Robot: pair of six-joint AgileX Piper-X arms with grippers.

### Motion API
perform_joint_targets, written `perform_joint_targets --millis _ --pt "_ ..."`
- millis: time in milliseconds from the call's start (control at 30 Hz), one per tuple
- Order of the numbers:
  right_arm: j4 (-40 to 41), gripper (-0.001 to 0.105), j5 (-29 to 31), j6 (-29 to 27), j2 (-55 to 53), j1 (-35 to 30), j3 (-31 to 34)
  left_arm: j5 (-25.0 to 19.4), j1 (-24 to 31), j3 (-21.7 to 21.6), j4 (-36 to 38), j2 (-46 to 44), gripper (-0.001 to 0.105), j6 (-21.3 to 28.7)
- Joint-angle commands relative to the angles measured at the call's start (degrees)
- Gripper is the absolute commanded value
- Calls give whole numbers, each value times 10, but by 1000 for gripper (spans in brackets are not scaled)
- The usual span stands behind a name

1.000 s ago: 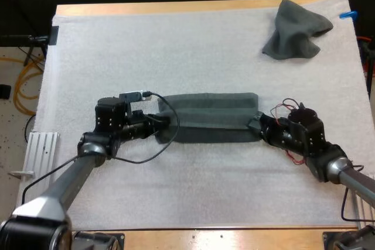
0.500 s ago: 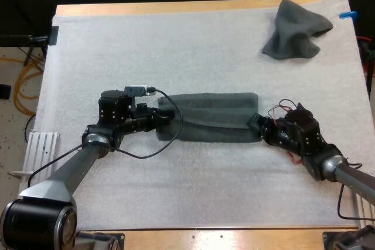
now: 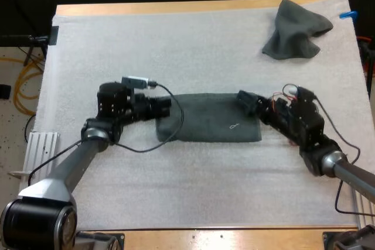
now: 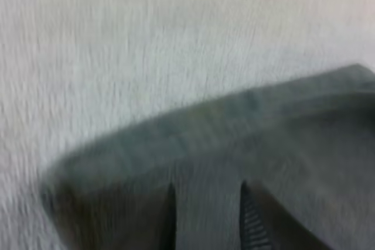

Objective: Pick towel from pile fold and stack

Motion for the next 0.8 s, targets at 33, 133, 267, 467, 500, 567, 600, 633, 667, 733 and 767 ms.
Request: perform_joint_targets --millis 33,133,267,467,500,567,600,633,667,733,767 --pt "-9 73 0 -32 -2 0 -25 -7 0 -33 -7 -4 27 4" --pt "17 73 -2 -49 -4 0 -58 19 0 -60 -2 -19 27 4" --pt "115 73 -2 -115 -27 0 -104 32 0 -73 8 -60 27 6" --pt "251 73 15 -201 -90 0 -144 -52 0 -73 123 -174 27 86" --pt "263 73 20 -204 -101 0 -146 -68 0 -73 137 -189 27 96" --pt "297 73 35 -204 -132 0 -152 -121 0 -73 203 -244 27 133" --pt "313 73 40 -204 -141 0 -153 -133 0 -73 222 -260 27 140" --pt "332 73 48 -204 -156 0 -156 -153 0 -73 244 -284 27 144" --pt "356 73 59 -204 -172 0 -159 -157 0 -73 265 -313 27 146" --pt "400 73 80 -204 -196 0 -163 -157 0 -73 288 -360 27 146" --pt "434 73 94 -204 -210 0 -167 -155 0 -73 299 -389 27 146"
